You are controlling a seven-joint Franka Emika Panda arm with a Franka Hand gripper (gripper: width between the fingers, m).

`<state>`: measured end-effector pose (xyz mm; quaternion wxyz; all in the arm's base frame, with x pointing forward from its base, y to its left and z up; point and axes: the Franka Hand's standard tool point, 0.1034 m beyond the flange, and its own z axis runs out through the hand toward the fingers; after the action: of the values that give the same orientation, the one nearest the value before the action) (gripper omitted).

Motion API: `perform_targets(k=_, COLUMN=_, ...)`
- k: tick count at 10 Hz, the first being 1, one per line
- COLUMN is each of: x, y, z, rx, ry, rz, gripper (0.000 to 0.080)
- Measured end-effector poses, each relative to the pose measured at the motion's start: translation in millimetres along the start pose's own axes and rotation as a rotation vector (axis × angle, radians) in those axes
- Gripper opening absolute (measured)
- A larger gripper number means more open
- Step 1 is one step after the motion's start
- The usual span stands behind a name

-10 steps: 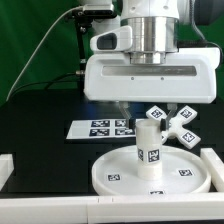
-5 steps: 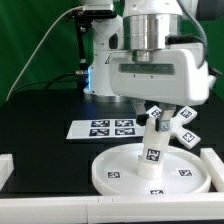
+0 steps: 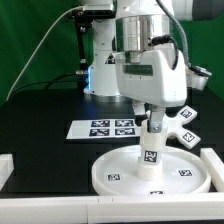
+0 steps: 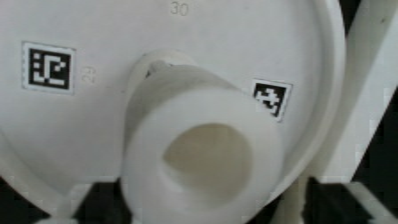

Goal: Assemble round table

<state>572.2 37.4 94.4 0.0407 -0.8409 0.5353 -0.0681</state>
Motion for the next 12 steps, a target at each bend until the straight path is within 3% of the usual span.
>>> perform_targets(k=2, x=-11.3, y=2.5, z=3.5, rx=-0.034, ry=-0.017, rz=-0.37, gripper=0.064)
perform_targets(k=3, x=-16.2, y=4.9, z=6.4, rx=-0.039, ry=-0.026, rz=-0.467, gripper=0.0647)
perform_targets(k=7, x=-9.8, y=6.7, z=8.0, rx=-0.038, ry=-0.013, rz=-0.756, gripper=0.0649)
perform_targets(k=9, x=-3.2, y=14.7, z=18.8, rx=-0.051, ry=0.005, rz=-0.794, gripper=0.0649)
perform_targets(k=11, x=-3.8, y=12.7, z=17.1, rx=-0.046, ry=0.007, rz=-0.761, gripper=0.0403)
perform_targets(k=12, x=-3.9, y=12.7, z=17.2, rx=-0.045, ry=0.007, rz=-0.722, gripper=0.0403)
